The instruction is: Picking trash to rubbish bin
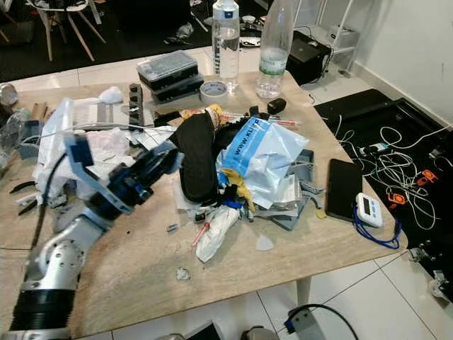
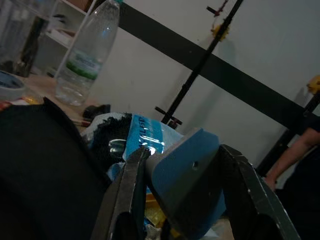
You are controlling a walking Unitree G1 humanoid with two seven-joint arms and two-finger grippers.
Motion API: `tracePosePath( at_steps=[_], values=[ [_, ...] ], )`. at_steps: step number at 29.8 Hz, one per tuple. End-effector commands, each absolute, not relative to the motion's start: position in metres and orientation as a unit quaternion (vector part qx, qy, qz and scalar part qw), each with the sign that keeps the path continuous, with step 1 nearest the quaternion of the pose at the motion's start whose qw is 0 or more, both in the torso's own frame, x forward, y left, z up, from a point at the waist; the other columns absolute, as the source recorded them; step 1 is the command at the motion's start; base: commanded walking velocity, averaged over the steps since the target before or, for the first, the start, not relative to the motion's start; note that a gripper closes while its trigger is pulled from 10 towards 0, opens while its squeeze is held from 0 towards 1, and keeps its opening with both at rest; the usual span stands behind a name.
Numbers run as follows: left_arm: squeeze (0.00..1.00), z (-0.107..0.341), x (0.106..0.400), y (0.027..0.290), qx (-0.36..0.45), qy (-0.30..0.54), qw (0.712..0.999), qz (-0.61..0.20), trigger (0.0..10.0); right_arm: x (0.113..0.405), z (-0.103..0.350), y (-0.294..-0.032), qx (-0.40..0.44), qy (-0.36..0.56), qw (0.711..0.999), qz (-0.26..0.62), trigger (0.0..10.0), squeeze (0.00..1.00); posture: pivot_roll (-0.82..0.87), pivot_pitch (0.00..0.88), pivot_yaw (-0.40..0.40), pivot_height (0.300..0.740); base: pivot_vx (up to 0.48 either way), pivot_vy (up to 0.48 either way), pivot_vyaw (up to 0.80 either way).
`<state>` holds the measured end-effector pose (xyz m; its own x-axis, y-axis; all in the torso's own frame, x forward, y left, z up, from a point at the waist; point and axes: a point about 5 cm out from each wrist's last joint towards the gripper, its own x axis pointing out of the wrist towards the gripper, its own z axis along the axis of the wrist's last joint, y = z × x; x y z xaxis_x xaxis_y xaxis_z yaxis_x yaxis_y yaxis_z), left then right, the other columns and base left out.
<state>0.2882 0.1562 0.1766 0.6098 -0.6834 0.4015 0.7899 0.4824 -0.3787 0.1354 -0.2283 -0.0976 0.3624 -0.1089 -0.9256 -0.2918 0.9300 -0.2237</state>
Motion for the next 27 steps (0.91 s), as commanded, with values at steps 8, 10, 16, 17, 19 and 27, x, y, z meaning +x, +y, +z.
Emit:
tracePosePath(
  at_steps=[8, 10, 16, 17, 19, 27],
  values=[
    [0.00, 0.176, 0.288, 0.148, -0.282, -0.089, 0.845, -0.446, 10.0, 0.162, -0.088, -0.214, -0.087, 0.484, 0.869, 0.053, 10.0, 0.00, 0.03, 0.089, -0.007, 0.740, 0.000, 0.000, 0.00],
    [0.00, 0.176, 0.287, 0.147, -0.285, -0.088, 0.843, -0.447, 10.0, 0.177, -0.083, -0.204, -0.078, 0.465, 0.879, 0.069, 10.0, 0.00, 0.03, 0.089, -0.005, 0.740, 0.000, 0.000, 0.00],
    [0.00, 0.174, 0.286, 0.142, -0.270, -0.079, 0.847, -0.451, 10.0, 0.200, -0.073, -0.193, -0.082, 0.435, 0.892, 0.094, 10.0, 0.00, 0.03, 0.089, -0.005, 0.740, 0.000, 0.000, 0.00],
    [0.00, 0.174, 0.286, 0.142, -0.270, -0.079, 0.847, -0.451, 10.0, 0.200, -0.073, -0.193, -0.082, 0.435, 0.892, 0.094, 10.0, 0.00, 0.03, 0.089, -0.005, 0.740, 0.000, 0.000, 0.00],
    [0.00, 0.174, 0.287, 0.141, -0.269, -0.078, 0.848, -0.450, 10.0, 0.202, -0.072, -0.192, -0.084, 0.431, 0.893, 0.096, 10.0, 0.00, 0.03, 0.089, -0.005, 0.740, -0.240, 0.000, 0.00],
    [0.00, 0.172, 0.287, 0.138, -0.260, -0.070, 0.849, -0.456, 10.0, 0.210, -0.067, -0.190, -0.095, 0.412, 0.900, 0.107, 10.0, 0.00, 0.03, 0.082, -0.006, 0.740, -0.344, 0.000, 0.00]
  ],
)
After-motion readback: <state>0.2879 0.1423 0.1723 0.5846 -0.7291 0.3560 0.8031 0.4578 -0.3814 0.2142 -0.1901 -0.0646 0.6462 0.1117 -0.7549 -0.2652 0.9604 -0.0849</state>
